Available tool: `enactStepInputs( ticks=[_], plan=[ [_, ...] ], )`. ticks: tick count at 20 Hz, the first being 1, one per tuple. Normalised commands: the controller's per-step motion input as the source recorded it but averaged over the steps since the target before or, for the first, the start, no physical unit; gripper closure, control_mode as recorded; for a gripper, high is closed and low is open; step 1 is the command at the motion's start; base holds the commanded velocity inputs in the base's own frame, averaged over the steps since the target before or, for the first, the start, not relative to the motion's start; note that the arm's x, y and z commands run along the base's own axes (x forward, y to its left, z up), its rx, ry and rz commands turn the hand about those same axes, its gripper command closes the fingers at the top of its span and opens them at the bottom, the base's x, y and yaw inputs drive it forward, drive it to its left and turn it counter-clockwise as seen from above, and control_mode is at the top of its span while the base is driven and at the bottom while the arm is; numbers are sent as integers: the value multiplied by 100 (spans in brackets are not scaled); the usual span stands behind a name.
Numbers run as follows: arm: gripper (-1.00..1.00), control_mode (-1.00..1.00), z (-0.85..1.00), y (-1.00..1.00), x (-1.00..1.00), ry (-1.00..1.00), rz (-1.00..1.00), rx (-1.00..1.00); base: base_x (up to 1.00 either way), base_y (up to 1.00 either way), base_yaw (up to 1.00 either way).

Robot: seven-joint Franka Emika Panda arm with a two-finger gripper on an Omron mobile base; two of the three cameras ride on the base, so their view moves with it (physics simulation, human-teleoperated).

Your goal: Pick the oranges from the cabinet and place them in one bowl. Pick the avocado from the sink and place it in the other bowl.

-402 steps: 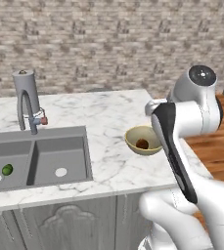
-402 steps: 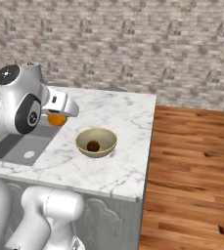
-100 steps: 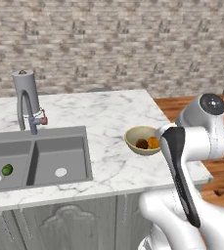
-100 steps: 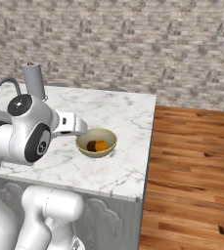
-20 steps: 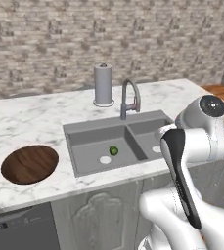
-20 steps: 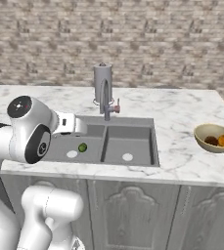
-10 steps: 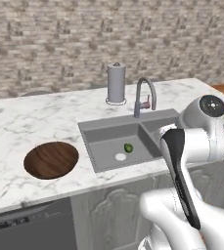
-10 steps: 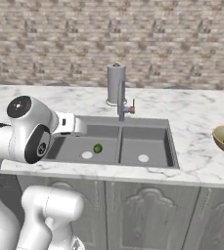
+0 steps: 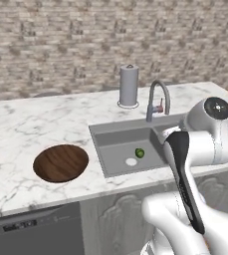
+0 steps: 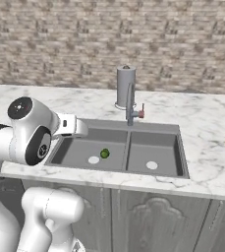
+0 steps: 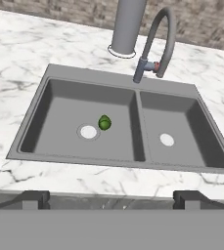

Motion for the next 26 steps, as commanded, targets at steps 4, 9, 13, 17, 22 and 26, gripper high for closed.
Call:
enactStepInputs(
  ticks=[4,9,13,17,22,26],
  plan=[
    [-100,100,0,0,0,0,0,0,41,9,13],
    [-100,100,0,0,0,0,0,0,33,1,7],
    [-100,100,0,0,0,0,0,0,5,0,1],
    [-100,100,0,0,0,0,0,0,0,0,0],
    [-100,100,0,0,0,0,0,0,0,0,0],
    [-100,100,0,0,0,0,0,0,0,0,0]
  ],
)
